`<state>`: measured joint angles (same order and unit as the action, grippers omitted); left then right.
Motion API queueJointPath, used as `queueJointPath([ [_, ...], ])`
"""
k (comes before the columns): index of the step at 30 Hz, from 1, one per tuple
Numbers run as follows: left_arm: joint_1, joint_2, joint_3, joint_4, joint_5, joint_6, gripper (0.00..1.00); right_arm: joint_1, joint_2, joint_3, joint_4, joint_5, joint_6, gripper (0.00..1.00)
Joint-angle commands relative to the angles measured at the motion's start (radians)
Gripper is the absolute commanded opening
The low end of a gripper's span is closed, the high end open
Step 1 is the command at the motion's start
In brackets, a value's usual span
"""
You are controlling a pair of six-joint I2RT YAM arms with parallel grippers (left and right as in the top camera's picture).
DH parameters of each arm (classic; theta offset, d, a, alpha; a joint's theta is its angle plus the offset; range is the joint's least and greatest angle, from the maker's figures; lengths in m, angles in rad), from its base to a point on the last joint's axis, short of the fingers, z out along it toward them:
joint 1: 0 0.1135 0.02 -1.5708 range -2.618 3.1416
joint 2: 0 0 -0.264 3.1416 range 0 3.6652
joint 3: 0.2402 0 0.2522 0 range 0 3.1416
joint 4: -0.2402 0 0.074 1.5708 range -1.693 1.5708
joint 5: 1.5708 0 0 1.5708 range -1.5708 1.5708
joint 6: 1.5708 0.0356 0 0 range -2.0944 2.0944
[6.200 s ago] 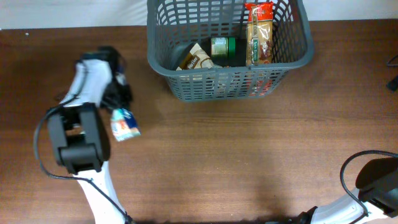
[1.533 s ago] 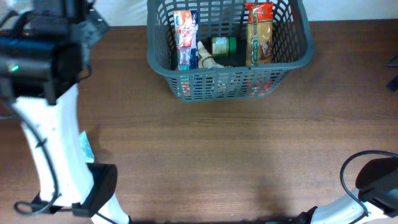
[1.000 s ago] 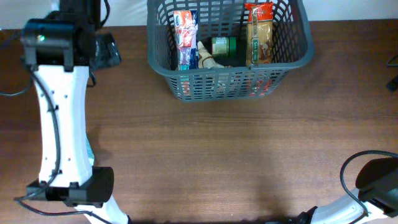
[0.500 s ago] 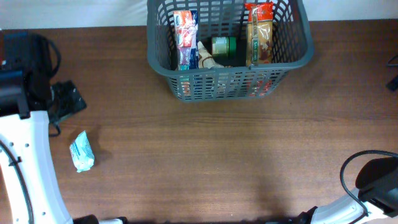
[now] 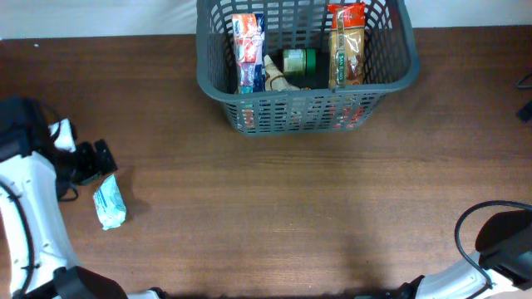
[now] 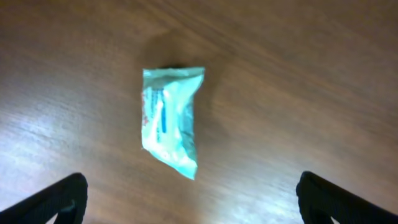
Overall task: Pack container
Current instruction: 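Move the left gripper back down to the green wipes pouch, then grasp the green flushable wipes pouch with the left gripper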
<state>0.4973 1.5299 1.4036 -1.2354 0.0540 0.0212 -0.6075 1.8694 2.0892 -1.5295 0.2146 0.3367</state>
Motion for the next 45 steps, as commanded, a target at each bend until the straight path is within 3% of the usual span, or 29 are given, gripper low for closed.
queueJointPath([
  [1, 0.061, 0.006, -0.06, 0.078, 0.05, 0.067, 0.99, -0.002, 0.002, -0.006, 0.002, -0.002, 0.005, 0.99],
  [8, 0.101, 0.007, -0.115, 0.106, 0.037, 0.068, 0.99, -0.002, 0.002, -0.006, 0.002, -0.002, 0.005, 0.99],
  [18, 0.101, 0.009, -0.307, 0.304, 0.036, 0.079, 0.99, -0.002, 0.002, -0.006, 0.002, -0.002, 0.005, 0.99],
  [27, 0.101, 0.009, -0.34, 0.327, 0.032, 0.078, 0.99, -0.002, 0.002, -0.006, 0.002, -0.002, 0.005, 0.99],
  [37, 0.101, 0.013, -0.514, 0.467, 0.029, 0.045, 0.99, -0.002, 0.002, -0.006, 0.002, -0.002, 0.005, 0.99],
  [45, 0.101, 0.034, -0.539, 0.557, 0.036, 0.036, 0.99, -0.002, 0.002, -0.006, 0.002, -0.002, 0.005, 0.99],
])
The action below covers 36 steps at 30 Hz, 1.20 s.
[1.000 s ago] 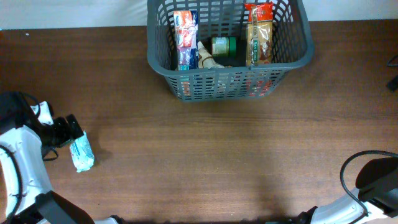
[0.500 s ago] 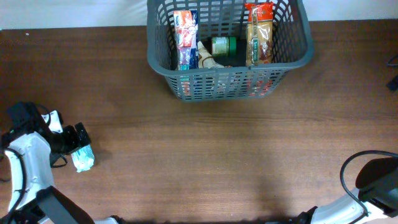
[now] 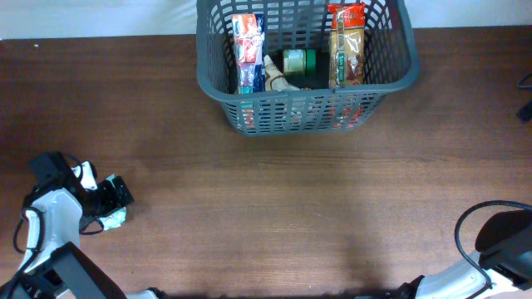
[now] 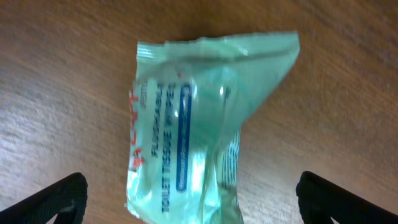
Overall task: Pack container
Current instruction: 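Grasp the green flushable wipes pouch with the left gripper, then lift and carry the wipes pouch over the basket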
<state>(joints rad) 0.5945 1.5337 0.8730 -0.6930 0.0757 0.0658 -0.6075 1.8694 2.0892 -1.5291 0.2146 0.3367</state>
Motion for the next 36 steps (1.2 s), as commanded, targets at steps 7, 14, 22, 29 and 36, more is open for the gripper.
queueJointPath([
  [7, 0.004, 0.121, -0.008, 0.036, 0.002, -0.028, 0.99, -0.002, 0.002, -0.006, 0.001, -0.002, 0.005, 0.99],
  [14, 0.004, 0.176, -0.008, 0.085, -0.005, -0.037, 0.99, -0.002, 0.002, -0.006, 0.001, -0.002, 0.005, 0.99],
  [22, 0.004, 0.175, -0.008, 0.108, 0.013, -0.036, 0.99, -0.002, 0.002, -0.006, 0.001, -0.002, 0.005, 0.99],
  [29, 0.004, 0.175, -0.008, 0.118, 0.014, -0.036, 0.62, -0.002, 0.002, -0.006, 0.001, -0.002, 0.005, 0.99],
  [36, 0.004, 0.175, -0.008, 0.119, 0.014, -0.051, 0.02, -0.002, 0.002, -0.006, 0.001, -0.002, 0.005, 0.99],
])
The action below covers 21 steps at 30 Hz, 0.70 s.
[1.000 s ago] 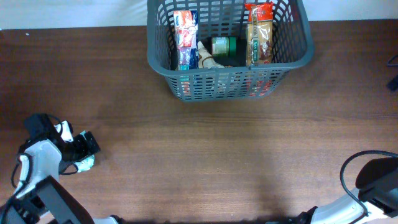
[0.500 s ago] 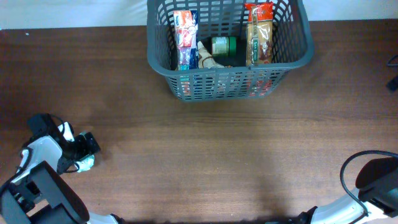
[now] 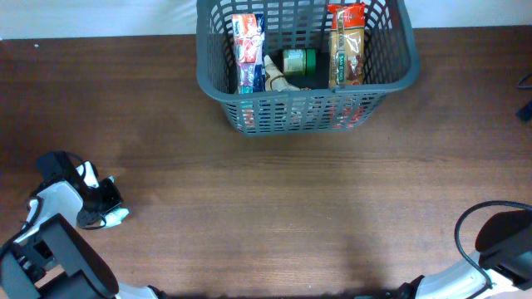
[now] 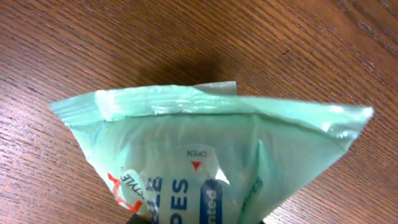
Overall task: Pack container
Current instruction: 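Lift and carry the wipes pouch over the basket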
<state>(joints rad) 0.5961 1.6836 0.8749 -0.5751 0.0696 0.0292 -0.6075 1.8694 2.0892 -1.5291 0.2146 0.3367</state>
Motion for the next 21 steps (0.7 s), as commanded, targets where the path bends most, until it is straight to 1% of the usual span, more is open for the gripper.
queueJointPath([
  [1, 0.003, 0.026, -0.01, 0.003, 0.021, -0.019, 0.02, -0.002, 0.002, -0.006, 0.001, -0.002, 0.005, 0.99],
  [4, 0.003, 0.025, 0.003, -0.005, 0.021, -0.035, 0.02, -0.002, 0.002, -0.006, 0.001, -0.002, 0.005, 0.99],
  [6, 0.002, 0.019, 0.051, -0.057, 0.021, -0.037, 0.02, -0.002, 0.002, -0.006, 0.001, -0.002, 0.005, 0.99],
  [11, 0.002, -0.021, 0.247, -0.213, 0.05, -0.037, 0.02, -0.002, 0.002, -0.006, 0.001, -0.002, 0.005, 0.99],
  [12, 0.002, -0.031, 0.293, -0.24, 0.064, -0.037, 0.02, -0.002, 0.002, -0.006, 0.001, -0.002, 0.005, 0.99],
  [14, 0.001, -0.068, 0.449, -0.32, 0.131, -0.037, 0.02, -0.002, 0.002, -0.006, 0.001, -0.002, 0.005, 0.99],
  [15, -0.005, -0.093, 0.55, -0.359, 0.195, -0.044, 0.02, -0.002, 0.002, -0.006, 0.001, -0.002, 0.005, 0.99],
  [18, -0.04, -0.137, 0.739, -0.391, 0.3, -0.086, 0.02, -0.002, 0.002, -0.006, 0.001, -0.002, 0.005, 0.99],
  [21, -0.122, -0.169, 0.903, -0.386, 0.338, -0.136, 0.02, -0.002, 0.002, -0.006, 0.001, -0.002, 0.005, 0.99],
])
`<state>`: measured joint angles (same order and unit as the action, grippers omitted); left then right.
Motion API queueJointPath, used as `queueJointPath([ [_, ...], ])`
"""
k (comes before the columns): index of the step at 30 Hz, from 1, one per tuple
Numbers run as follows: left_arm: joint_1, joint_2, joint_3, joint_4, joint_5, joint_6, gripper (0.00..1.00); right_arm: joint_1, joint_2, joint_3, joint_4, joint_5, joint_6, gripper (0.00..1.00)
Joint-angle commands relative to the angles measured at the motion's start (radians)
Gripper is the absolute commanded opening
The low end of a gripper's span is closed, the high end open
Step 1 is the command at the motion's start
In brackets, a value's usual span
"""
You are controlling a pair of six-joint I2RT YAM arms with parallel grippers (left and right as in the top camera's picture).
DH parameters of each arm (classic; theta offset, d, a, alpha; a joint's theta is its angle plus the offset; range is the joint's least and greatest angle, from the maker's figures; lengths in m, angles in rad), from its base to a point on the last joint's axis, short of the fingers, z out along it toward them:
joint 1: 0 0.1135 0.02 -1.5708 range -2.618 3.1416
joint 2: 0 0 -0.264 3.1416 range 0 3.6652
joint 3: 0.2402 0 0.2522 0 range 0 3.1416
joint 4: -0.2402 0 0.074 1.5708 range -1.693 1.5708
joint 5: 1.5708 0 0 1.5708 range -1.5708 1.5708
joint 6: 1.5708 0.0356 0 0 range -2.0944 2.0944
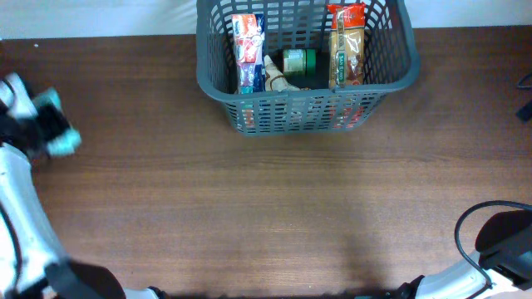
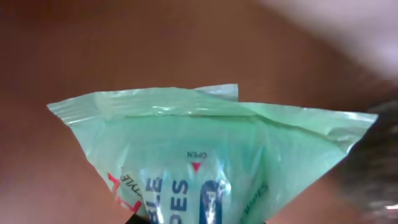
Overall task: Pack container
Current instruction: 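Lift and carry the wipes pouch over the basket, then drop the wipes pouch into the basket, open left gripper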
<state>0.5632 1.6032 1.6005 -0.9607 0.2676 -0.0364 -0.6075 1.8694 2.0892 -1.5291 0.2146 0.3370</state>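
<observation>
A pale green pack of wipes [image 2: 205,149] fills the left wrist view, pinched at its lower end between the jaws, with the blurred brown table far below. In the overhead view my left gripper [image 1: 51,124] is at the far left, raised, shut on the wipes pack [image 1: 63,143]. The grey mesh basket [image 1: 218,90] stands at the back centre and holds several packets and a green can [image 1: 299,61]. Only the right arm's base [image 1: 503,241] shows at the lower right; its gripper is out of view.
A black cable [image 1: 463,237] loops by the right arm's base. The brown table's back edge [image 1: 100,36] meets a white surface behind the basket.
My left gripper, then low at the front left and shut on the wipes pack on the table, is now higher and farther back at the far left, the pack lifted with it.
The wipes pack lay on the table at the front left with my left gripper open above it. Then the gripper stood lower, open around the pack. Then it was shut on the pack at table level. Now the pack hangs in it, off the table.
</observation>
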Motion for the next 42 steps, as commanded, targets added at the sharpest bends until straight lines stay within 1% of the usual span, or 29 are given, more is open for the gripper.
queueJointPath([
  [1, -0.122, -0.094, 0.221, 0.005, 0.14, -0.08, 0.02, -0.002, 0.002, -0.006, 0.001, -0.002, 0.005, 0.99],
  [5, -0.323, -0.1, 0.386, 0.071, 0.128, -0.099, 0.01, -0.002, 0.002, -0.006, 0.001, -0.002, 0.005, 0.99],
  [7, -0.447, -0.1, 0.416, 0.157, 0.088, -0.099, 0.02, -0.002, 0.002, -0.006, 0.001, -0.002, 0.005, 0.99],
  [9, -0.564, -0.099, 0.418, 0.239, 0.011, -0.099, 0.02, -0.002, 0.002, -0.006, 0.001, -0.002, 0.005, 0.99],
  [13, -0.755, -0.066, 0.418, 0.339, -0.133, -0.099, 0.02, -0.002, 0.002, -0.006, 0.001, -0.002, 0.005, 0.99],
  [17, -0.883, 0.01, 0.418, 0.414, -0.163, -0.103, 0.02, -0.002, 0.002, -0.006, 0.001, -0.002, 0.005, 0.99],
  [18, -0.932, 0.064, 0.418, 0.446, -0.163, -0.114, 0.02, -0.002, 0.002, -0.006, 0.001, -0.002, 0.005, 0.99],
  [23, -0.996, 0.209, 0.418, 0.489, -0.164, -0.118, 0.02, -0.002, 0.002, -0.006, 0.001, -0.002, 0.005, 0.99],
  [28, -1.009, 0.361, 0.418, 0.491, -0.172, -0.142, 0.02, -0.002, 0.002, -0.006, 0.001, -0.002, 0.005, 0.99],
  [31, -1.009, 0.417, 0.418, 0.473, -0.171, -0.161, 0.02, -0.002, 0.002, -0.006, 0.001, -0.002, 0.005, 0.99],
  [38, -1.009, 0.46, 0.418, 0.436, -0.177, -0.161, 0.02, -0.002, 0.002, -0.006, 0.001, -0.002, 0.005, 0.99],
  [42, -1.009, 0.46, 0.415, 0.39, -0.24, -0.161, 0.02, -0.002, 0.002, -0.006, 0.001, -0.002, 0.005, 0.99],
])
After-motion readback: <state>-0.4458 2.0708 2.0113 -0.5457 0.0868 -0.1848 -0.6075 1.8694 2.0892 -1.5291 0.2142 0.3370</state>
